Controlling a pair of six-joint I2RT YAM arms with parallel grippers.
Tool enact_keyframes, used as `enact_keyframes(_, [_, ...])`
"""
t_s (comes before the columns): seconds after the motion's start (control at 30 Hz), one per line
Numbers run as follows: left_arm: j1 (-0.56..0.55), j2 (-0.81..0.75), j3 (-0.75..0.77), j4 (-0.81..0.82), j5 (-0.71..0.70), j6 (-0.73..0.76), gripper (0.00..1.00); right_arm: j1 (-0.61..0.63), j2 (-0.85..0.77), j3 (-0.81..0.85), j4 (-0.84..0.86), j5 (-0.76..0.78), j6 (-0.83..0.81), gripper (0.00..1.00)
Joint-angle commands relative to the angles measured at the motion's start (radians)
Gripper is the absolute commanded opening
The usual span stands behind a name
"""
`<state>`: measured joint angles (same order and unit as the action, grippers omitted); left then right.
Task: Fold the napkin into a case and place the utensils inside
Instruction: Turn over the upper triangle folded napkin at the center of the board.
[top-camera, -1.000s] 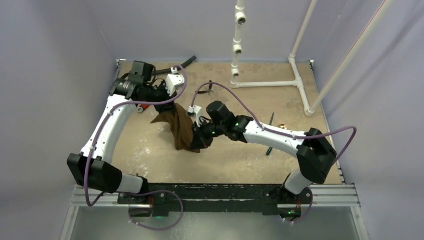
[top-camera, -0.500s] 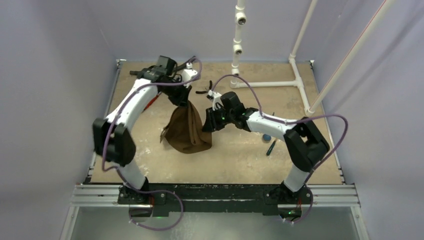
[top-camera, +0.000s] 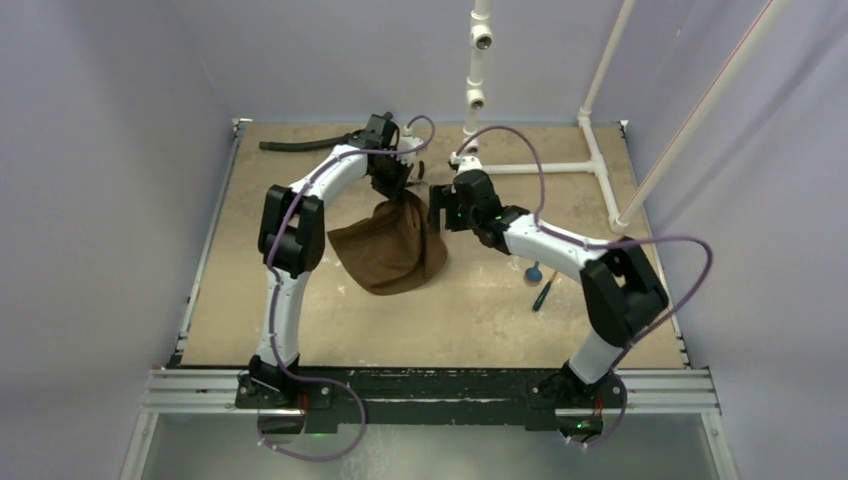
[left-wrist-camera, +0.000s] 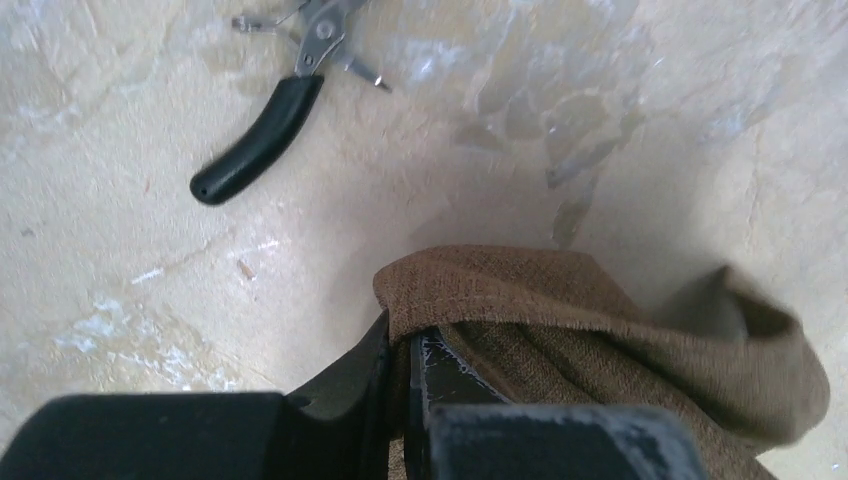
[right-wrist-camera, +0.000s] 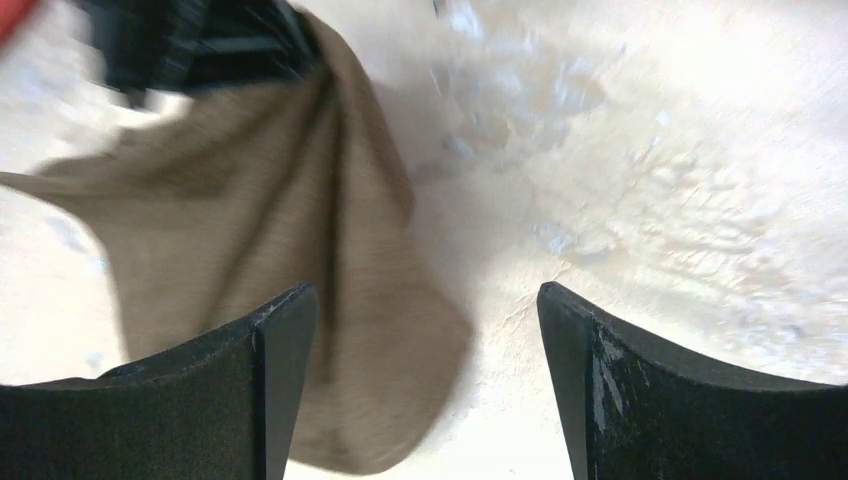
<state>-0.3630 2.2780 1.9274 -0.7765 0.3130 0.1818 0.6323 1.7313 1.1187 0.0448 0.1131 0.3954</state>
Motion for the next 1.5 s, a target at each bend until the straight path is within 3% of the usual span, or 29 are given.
enact_keyframes(0.0, [-0.015,-0.013,0.025,0.026,-0.019,-0.013,0.00,0.062,-0.175,-0.034,0.084,0.134,0.008,0.84])
enact_keyframes(0.3, [-0.017,-0.066,0.003,-0.004,-0.048,0.043,0.00,0.196,-0.136,-0.013,0.080,0.063,0.109,0.84])
enact_keyframes(0.57, [-0.017,-0.097,-0.013,-0.042,-0.049,0.082,0.00,0.199,-0.055,0.026,0.047,0.191,0.079,0.63])
enact_keyframes(0.67, [-0.018,-0.112,-0.015,-0.066,-0.051,0.102,0.00,0.200,-0.065,0.022,0.052,0.207,0.076,0.47])
enact_keyframes(0.7, [-0.018,-0.118,-0.013,-0.075,-0.051,0.106,0.00,0.199,-0.067,0.019,0.046,0.204,0.076,0.38])
enact_keyframes(0.77, [-0.018,-0.128,-0.009,-0.099,-0.044,0.120,0.00,0.199,-0.065,0.012,0.039,0.226,0.060,0.08])
enact_keyframes(0.8, [-0.017,-0.131,-0.006,-0.113,-0.040,0.127,0.00,0.198,-0.064,0.011,0.034,0.246,0.051,0.00])
enact_keyframes(1.17, [-0.018,-0.134,0.015,-0.276,-0.050,0.285,0.00,0.107,-0.061,-0.059,0.063,0.252,0.017,0.00])
enact_keyframes(1.47, [-0.017,-0.215,0.000,-0.510,0.029,0.460,0.00,0.096,-0.201,-0.122,0.074,0.102,-0.077,0.00])
